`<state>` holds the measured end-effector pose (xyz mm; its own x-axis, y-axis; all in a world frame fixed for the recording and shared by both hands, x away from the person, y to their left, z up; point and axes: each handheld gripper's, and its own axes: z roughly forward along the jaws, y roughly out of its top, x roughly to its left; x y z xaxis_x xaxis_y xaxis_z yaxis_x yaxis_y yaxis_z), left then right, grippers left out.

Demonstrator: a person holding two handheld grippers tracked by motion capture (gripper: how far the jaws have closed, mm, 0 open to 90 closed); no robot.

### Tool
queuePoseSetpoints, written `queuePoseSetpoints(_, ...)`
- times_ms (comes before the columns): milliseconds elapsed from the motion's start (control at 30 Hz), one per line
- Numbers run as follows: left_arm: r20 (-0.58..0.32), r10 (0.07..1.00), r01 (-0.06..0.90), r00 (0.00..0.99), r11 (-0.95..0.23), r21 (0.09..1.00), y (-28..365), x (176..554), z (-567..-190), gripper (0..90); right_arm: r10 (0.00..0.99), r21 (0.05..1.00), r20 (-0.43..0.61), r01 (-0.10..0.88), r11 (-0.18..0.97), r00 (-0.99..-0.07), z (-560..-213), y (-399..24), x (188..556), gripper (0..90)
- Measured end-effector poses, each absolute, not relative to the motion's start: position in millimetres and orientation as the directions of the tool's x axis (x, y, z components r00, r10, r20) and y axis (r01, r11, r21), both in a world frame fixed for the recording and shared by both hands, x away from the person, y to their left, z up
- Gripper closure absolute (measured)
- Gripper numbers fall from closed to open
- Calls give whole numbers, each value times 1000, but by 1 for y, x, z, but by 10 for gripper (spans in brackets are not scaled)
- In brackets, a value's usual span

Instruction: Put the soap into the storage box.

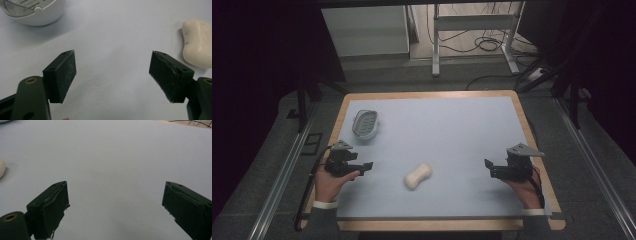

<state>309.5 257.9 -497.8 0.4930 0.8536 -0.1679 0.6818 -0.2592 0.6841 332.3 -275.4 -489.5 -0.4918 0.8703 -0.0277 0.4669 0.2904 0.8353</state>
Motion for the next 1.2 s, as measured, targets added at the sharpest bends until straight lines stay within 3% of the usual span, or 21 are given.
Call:
queuePoseSetpoints(667,-150,867,703,476,-272,657,252,310,-497,214,879,836,3,483,259,-476,-489,-286,333,83)
queuePoseSetpoints(867,-134,854,684,502,-298,665,249,307,-480,213,886,842,20,486,236,-464,-487,-290,332,83)
queuePoseSetpoints(1200,-136,844,690,519,-320,649,245,310,-470,212,889,838,-24,476,267,-457,-489,-288,330,83)
